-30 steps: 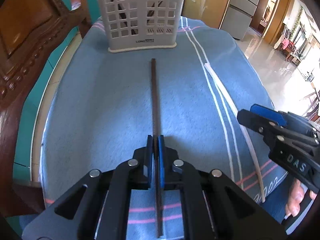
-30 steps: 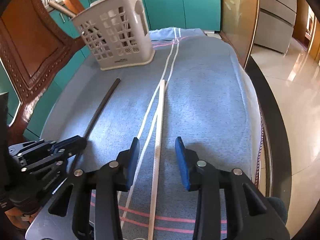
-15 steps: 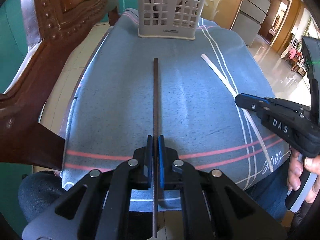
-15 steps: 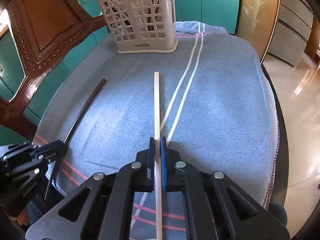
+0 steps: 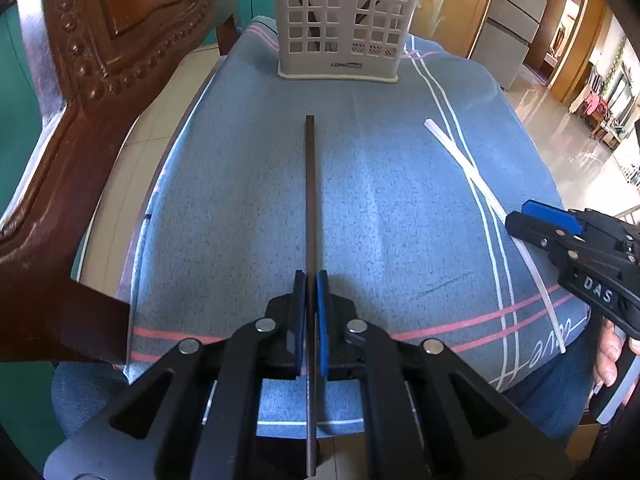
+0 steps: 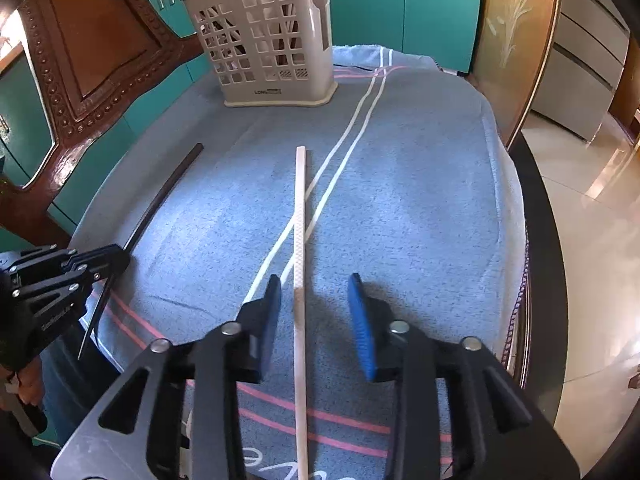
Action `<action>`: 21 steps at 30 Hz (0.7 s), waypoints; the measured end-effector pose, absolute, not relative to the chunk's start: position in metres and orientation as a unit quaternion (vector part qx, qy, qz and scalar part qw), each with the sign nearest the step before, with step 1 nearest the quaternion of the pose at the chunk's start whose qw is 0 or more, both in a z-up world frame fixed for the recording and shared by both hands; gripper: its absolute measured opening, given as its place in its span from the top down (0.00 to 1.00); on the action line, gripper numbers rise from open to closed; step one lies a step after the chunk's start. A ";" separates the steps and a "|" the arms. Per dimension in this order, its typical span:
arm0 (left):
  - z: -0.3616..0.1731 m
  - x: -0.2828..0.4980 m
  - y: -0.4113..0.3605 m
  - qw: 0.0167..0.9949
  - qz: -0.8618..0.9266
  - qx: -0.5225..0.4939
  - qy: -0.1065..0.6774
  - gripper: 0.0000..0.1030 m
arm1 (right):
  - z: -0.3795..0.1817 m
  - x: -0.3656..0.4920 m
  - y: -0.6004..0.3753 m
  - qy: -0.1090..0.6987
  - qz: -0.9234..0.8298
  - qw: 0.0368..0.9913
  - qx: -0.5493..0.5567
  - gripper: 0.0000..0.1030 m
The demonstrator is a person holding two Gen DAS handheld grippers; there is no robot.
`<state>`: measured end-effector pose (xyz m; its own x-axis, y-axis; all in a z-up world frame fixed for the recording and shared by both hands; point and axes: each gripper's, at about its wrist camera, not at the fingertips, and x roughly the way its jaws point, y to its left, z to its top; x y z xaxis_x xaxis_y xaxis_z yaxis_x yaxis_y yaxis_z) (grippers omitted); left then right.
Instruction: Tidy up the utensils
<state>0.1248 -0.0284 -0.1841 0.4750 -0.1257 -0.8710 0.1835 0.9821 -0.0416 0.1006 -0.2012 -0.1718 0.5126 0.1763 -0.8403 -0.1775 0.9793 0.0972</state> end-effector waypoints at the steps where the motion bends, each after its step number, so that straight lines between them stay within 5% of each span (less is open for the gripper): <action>1: -0.184 0.127 -0.030 0.858 -0.090 0.029 0.505 0.92 | -0.172 0.101 -0.200 0.483 0.102 0.869 -0.004 0.63; 21: -0.172 0.157 -0.032 0.853 -0.102 0.028 0.511 0.75 | -0.171 0.124 -0.162 0.502 0.094 0.858 -0.060 0.55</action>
<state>0.1570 -0.0320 -0.1722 0.4573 -0.1451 -0.8774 0.2029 0.9776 -0.0559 0.1244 -0.1618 -0.1712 0.4783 0.1009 -0.8724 -0.2204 0.9754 -0.0081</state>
